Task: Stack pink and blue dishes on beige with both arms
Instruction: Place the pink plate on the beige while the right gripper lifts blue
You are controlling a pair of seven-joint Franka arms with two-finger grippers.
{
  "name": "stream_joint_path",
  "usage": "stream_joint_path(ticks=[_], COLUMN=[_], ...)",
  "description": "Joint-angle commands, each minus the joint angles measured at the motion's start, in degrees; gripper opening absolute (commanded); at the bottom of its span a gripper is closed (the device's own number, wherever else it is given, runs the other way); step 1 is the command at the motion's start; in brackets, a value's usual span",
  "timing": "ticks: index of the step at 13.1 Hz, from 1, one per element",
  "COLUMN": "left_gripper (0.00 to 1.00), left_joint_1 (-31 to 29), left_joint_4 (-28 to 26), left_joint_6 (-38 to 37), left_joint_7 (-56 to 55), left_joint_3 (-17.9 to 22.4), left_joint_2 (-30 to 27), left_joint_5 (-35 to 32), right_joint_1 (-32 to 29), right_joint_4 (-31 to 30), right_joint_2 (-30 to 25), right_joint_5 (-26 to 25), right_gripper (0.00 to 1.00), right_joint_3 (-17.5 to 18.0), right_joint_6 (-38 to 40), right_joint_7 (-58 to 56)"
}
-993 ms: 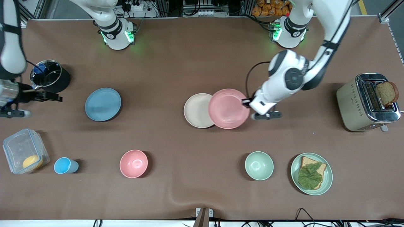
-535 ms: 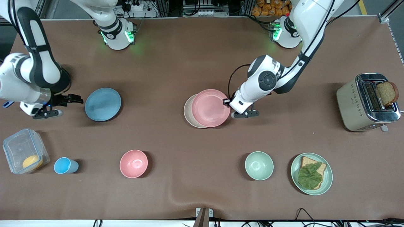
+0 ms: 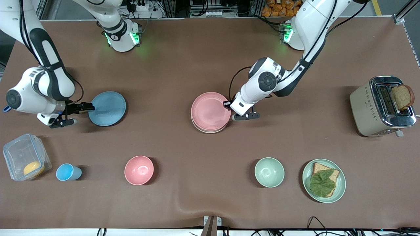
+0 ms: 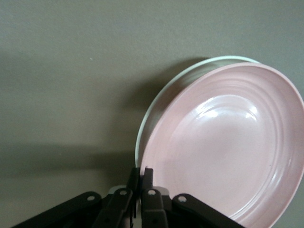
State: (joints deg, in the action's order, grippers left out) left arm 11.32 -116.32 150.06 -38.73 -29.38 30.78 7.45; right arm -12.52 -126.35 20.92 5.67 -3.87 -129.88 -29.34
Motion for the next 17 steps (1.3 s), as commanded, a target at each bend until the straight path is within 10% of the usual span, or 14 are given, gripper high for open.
stream_joint_path(ticks=[1,2,8,13,14,16,17], left_gripper=[0.00,0.00,0.00,0.01,0.18,0.99,1.00], left_joint_1=[1.1,1.0,0.9,1.0,1.0,1.0,0.9], left_joint_4=[1.3,1.4,1.7,2.9,2.9,3.4,3.6], left_joint_6=[2.1,2.2,2.7,2.9,2.8,2.9,2.8], left_joint_7=[-0.6,-0.6,-0.6,-0.6,-0.6,-0.7,-0.7], left_joint_3=[0.5,0.4,0.7,0.7,0.7,0.7,0.7], left_joint_2=[1.2,1.9,3.1,4.4,4.4,4.6,4.5], left_joint_5=[0.3,-0.6,-3.1,-3.2,-3.1,-3.2,-3.3], right_joint_1=[-0.9,-0.9,-0.7,-0.1,-0.2,-0.2,-0.1], right_joint_4=[0.7,0.7,0.8,2.9,5.0,8.8,9.9], right_joint_2=[1.9,2.1,3.3,3.9,4.6,5.3,5.2], right_joint_5=[1.3,1.6,5.1,5.2,5.8,6.6,6.6], right_gripper=[1.00,1.00,0.10,0.00,0.00,0.00,0.00], right_joint_3=[1.0,1.0,1.2,1.2,1.2,1.2,1.1], right_joint_6=[-0.3,-0.3,0.9,4.5,7.7,13.2,14.8], right_joint_7=[-1.3,-1.3,-1.2,-0.9,-0.9,-0.8,-0.6])
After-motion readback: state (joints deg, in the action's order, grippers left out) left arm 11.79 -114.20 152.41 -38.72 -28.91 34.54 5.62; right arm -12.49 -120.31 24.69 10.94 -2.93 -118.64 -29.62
